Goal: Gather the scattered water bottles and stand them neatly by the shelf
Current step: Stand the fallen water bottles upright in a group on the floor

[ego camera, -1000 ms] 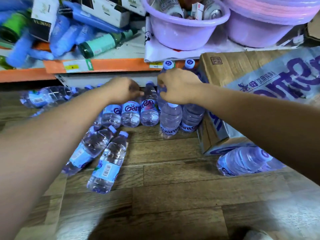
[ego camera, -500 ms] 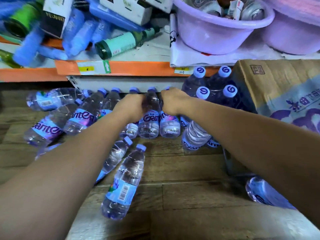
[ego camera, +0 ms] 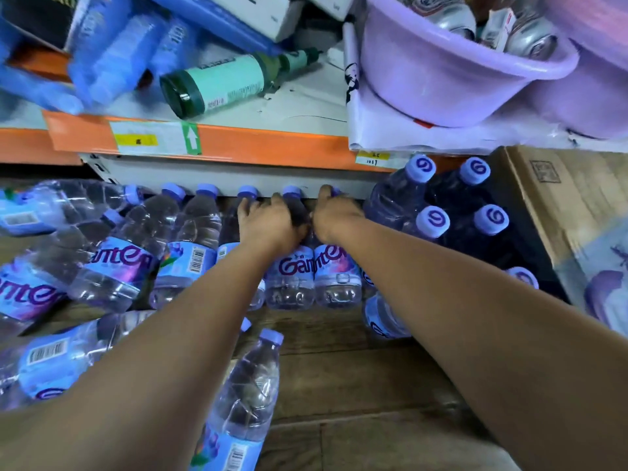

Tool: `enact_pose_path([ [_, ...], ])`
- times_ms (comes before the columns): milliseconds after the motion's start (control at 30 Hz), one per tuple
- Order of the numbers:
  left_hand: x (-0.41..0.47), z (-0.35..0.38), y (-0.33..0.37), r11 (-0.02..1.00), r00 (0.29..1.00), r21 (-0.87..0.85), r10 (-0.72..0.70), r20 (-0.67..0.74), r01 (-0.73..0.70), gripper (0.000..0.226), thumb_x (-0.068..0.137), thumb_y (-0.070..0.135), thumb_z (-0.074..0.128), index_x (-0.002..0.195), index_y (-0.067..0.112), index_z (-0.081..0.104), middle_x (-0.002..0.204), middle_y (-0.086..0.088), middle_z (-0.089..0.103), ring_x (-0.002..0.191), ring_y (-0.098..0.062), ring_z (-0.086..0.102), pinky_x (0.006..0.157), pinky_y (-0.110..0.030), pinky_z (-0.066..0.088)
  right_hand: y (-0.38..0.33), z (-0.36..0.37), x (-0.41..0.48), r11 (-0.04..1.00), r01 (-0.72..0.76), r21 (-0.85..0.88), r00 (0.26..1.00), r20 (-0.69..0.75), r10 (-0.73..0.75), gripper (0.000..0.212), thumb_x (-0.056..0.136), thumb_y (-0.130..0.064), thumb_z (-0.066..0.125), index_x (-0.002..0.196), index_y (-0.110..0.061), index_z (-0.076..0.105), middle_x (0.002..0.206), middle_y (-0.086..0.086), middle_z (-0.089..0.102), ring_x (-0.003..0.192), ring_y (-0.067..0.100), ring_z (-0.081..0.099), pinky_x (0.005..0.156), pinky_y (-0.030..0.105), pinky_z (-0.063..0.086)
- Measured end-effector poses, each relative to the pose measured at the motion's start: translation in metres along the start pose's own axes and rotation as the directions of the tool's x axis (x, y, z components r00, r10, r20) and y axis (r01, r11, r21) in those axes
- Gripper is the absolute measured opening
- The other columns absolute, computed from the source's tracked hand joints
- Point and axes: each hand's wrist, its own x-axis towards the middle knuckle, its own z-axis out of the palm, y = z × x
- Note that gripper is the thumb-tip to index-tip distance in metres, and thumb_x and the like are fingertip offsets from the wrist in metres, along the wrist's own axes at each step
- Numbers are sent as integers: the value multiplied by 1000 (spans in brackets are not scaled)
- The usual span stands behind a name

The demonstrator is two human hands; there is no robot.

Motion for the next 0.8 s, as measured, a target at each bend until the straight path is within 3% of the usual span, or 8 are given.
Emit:
enact_pose_path([
  [67,8,-8,1,998,998,-56,-5,64,8,64,72,54,62,124,17,53,123,-9,54,121,-29,50,108,-44,27,-5,-2,0,989,-66,132,997,-42,72,74,90,-16,56,143,8,11,143,29,37,132,41,42,100,43,43],
  [200,9,-17,3,991,986,-123,-36,161,56,69,58,49,75,114,12,59,120,-10,59,120,-28,51,105,-41,37,-5,-9,-5,946,-97,308,992,-49,117,81,90,-20,57,145,12,5,144,23,39,132,32,45,99,36,44],
  [333,3,-33,-3,955,965,-274,-39,259,112,41,58,40,77,86,13,66,94,-9,65,98,-27,62,83,-32,50,-2,-15,-11,899,-131,418,980,-81,181,67,87,-23,63,138,3,28,135,16,50,125,30,52,90,31,47],
  [400,-2,-39,-6,919,954,-368,-27,297,141,44,49,38,77,83,11,69,92,-10,70,92,-26,66,81,-35,55,-5,-17,-13,870,-148,470,977,-68,203,60,83,-22,67,132,-1,38,129,14,56,119,30,57,81,29,47],
  [500,-14,-42,-5,866,968,-478,-32,249,151,42,45,36,71,79,10,70,89,-10,72,90,-27,68,78,-35,54,-10,-20,-17,852,-141,505,979,-58,197,51,79,-21,68,124,-5,51,122,12,61,110,28,62,72,25,44],
  [633,-24,-49,-9,843,986,-522,-55,160,132,31,66,35,76,83,17,57,96,-7,63,87,-25,59,71,-30,45,-11,-27,-28,835,-158,528,977,-40,210,52,72,-28,70,121,-14,57,127,9,55,111,26,60,90,29,51],
  [700,-29,-52,-11,837,993,-536,-76,90,113,33,71,34,73,92,13,58,97,-7,62,89,-26,58,70,-27,41,-10,-30,-39,841,-119,528,977,-91,195,51,73,-33,69,120,-16,56,127,8,55,115,29,56,91,32,48],
  [800,-42,-65,-12,890,998,-453,-60,-5,51,33,77,42,69,87,11,61,89,-9,61,93,-30,60,70,-27,38,-3,-34,-61,925,10,380,970,-228,83,54,81,-44,66,121,-12,51,126,10,56,119,32,52,87,35,44],
])
